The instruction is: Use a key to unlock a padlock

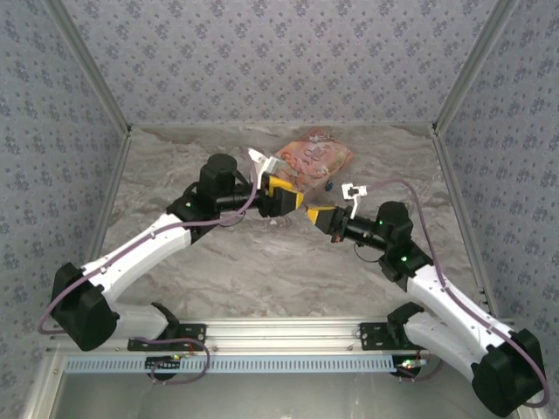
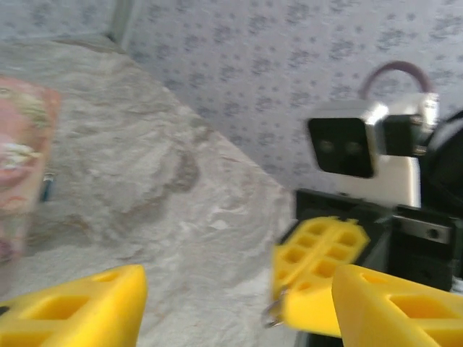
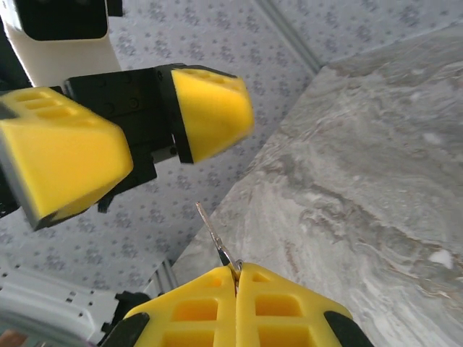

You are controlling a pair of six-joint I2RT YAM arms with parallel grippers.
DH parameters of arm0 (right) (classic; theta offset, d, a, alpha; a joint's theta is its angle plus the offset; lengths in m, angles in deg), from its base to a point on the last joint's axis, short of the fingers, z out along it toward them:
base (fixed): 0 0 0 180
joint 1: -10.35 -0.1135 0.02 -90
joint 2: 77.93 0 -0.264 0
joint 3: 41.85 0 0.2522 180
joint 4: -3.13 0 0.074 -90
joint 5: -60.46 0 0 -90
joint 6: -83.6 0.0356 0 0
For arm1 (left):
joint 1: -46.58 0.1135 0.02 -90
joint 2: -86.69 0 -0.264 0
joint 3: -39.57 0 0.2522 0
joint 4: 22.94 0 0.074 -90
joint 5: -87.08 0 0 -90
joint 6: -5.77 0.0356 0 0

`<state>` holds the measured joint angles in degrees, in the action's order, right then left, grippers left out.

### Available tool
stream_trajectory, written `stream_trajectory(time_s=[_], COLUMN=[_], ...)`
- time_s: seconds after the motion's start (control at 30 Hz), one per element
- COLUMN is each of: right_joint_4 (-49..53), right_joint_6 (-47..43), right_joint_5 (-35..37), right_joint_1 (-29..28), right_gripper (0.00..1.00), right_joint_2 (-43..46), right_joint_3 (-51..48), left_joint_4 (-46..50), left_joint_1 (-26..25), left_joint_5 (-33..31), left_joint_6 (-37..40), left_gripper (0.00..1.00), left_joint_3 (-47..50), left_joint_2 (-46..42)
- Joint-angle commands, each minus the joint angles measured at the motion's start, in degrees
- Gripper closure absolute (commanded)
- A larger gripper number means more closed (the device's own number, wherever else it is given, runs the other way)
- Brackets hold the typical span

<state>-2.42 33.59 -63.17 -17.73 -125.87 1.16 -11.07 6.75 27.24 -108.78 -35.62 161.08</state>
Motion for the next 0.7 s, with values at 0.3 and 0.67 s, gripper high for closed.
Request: stream_trajectory(time_s=[0.3, 0.67], right_joint_4=[15.25, 18.33], right_joint_6=[-2.05, -1.58], right_joint_5=[15.92, 17.75], right_joint_1=[0.1, -1.26], right_gripper=[1.0, 1.0], right_joint_2=[12.02, 14.01], right_joint_3=[-3.95, -4.61], left_joint_4=[5.68, 3.57], left_joint_1=[5.53, 3.77], left_joint_5=[-15.93, -13.22], left_joint_6=[-16.44, -28.36], left_gripper=[0.12, 0.08], left_joint_3=[0.15, -9.16], left_joint_2=[12.07, 30.32])
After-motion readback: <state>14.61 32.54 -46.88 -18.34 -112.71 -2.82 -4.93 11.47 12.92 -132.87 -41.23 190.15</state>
